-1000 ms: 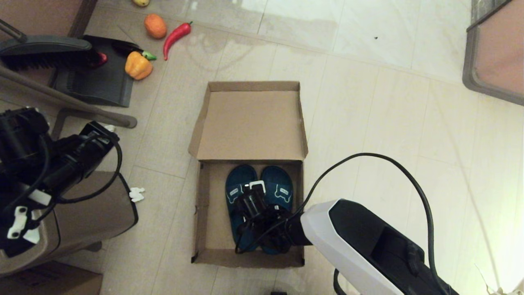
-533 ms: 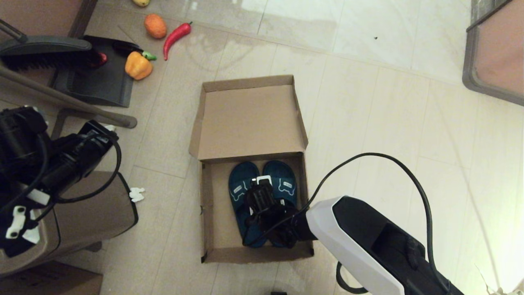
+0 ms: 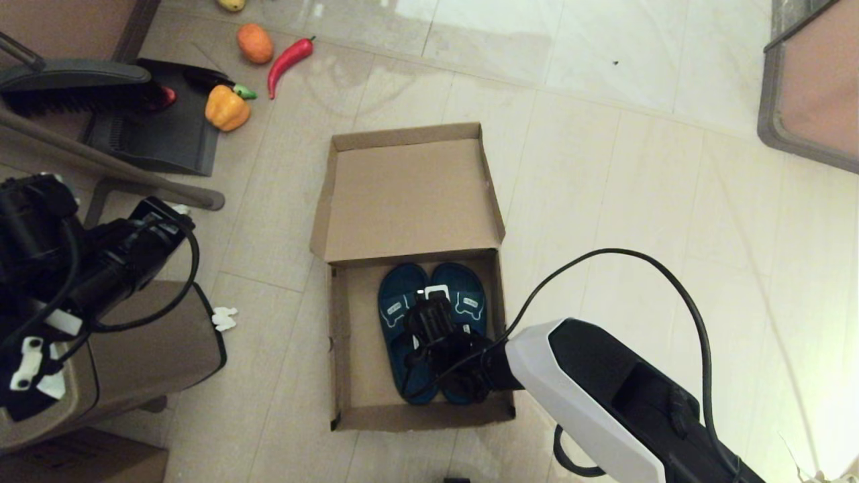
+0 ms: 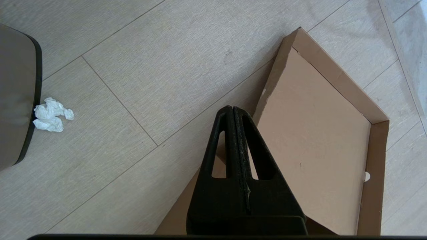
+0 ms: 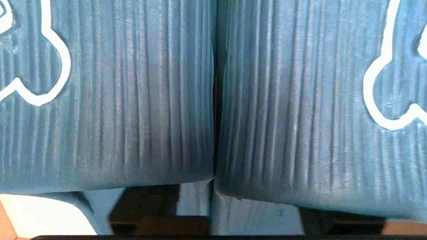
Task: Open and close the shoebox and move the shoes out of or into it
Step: Put the shoes out of the shoe box
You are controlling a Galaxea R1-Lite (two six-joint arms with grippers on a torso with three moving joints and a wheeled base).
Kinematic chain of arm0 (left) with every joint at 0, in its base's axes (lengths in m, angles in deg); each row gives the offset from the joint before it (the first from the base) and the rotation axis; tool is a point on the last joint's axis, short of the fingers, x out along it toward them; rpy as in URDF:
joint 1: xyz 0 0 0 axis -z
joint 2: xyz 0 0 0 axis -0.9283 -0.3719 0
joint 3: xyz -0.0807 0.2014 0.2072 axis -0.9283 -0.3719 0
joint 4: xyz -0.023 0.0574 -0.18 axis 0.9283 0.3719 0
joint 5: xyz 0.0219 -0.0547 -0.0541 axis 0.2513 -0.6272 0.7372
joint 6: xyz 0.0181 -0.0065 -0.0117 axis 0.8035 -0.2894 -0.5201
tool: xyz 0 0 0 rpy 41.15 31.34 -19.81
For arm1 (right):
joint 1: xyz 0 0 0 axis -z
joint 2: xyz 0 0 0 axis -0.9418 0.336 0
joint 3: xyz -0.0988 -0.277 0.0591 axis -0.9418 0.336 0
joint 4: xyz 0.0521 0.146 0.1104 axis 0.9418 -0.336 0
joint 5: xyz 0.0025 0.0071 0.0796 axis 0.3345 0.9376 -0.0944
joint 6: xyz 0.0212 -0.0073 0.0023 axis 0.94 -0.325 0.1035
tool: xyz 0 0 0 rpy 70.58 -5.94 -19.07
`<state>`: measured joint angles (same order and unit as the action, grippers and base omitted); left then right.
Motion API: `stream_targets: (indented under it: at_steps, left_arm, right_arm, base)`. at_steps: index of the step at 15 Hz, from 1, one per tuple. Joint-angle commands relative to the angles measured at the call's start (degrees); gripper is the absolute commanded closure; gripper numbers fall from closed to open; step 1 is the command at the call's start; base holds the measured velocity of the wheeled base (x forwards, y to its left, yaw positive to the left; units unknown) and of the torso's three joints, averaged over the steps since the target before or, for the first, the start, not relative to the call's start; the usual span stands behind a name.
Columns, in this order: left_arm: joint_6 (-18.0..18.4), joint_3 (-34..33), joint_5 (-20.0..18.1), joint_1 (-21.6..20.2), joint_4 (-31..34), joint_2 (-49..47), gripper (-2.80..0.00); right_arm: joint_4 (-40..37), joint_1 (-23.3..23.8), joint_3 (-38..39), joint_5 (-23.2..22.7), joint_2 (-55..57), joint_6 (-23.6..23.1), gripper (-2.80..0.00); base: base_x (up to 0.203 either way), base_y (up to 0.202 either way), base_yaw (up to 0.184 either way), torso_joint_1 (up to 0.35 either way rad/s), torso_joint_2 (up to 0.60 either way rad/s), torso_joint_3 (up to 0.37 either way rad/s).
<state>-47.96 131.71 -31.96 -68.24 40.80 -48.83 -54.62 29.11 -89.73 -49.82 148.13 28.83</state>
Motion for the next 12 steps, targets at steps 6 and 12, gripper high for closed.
stream_targets:
  at_steps: [6, 12]
  left_arm:
    - [-0.2, 0.4, 0.1, 0.0, -0.3, 0.2, 0.00]
    - [-0.1, -0.3, 0.5, 0.0, -0.1, 2.4, 0.00]
  right_arm:
    - [-4.8, -3.1, 1.5, 0.1, -5.9, 0.9, 0.00]
    - [-10.8, -8.4, 7.4, 0.0, -14.4, 6.9, 0.00]
  base:
    - [0.000, 0.000, 0.000, 0.000, 0.00, 0.000]
    - [0.000, 0.000, 0.000, 0.000, 0.00, 0.000]
